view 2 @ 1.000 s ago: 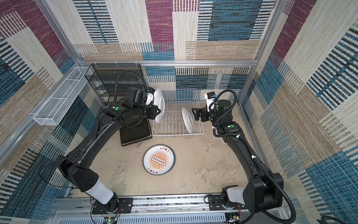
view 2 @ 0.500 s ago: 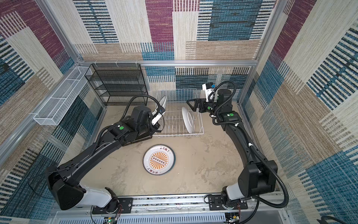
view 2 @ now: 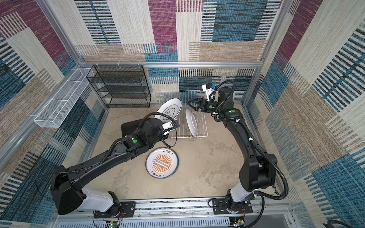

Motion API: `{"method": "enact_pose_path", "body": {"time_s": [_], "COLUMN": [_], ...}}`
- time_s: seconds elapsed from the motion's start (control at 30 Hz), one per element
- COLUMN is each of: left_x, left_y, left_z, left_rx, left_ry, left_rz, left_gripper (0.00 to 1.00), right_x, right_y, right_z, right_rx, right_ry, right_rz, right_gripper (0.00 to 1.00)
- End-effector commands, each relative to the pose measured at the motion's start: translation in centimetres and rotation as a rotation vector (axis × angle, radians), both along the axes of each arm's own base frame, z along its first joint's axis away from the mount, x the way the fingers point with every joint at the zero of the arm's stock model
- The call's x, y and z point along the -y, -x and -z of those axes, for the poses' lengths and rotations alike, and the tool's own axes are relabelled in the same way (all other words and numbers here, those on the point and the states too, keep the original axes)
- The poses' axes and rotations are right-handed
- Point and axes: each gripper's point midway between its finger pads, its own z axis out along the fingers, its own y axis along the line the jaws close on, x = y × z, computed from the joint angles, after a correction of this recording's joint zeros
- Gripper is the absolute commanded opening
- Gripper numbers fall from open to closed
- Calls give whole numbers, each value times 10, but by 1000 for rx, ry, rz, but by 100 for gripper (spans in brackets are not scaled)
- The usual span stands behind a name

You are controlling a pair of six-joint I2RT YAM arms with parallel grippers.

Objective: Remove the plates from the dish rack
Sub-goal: 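Lift the plate up out of the rack with the left gripper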

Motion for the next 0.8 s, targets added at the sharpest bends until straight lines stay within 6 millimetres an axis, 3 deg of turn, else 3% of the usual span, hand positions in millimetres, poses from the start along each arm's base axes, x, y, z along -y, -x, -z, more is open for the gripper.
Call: {"method": "enact_pose_path", "body": {"time_s": [0.0,0.3,0.53,0.77], "left_x": [5,18,29,31], "left_y": [-9,-11,-14,-10], "left_z": [-17,-6,-1,5], "left_rx": [110,159,206,219], "left_ry": [-36,-136,-243,-265], "left_rz": [-10,11,30,28], "left_gripper": [0,0,0,0], "right_x": [-5,-12,-16,-23], "right_y": [2,-6,-7,-6], "right_z": [1,22,52,64], "right_rx": [-29,-117,-197,-236], "right_ry": [-2,56,109,117], "right_rz": [-15,13,43,37], "right_gripper": [86,76,64,55]}}
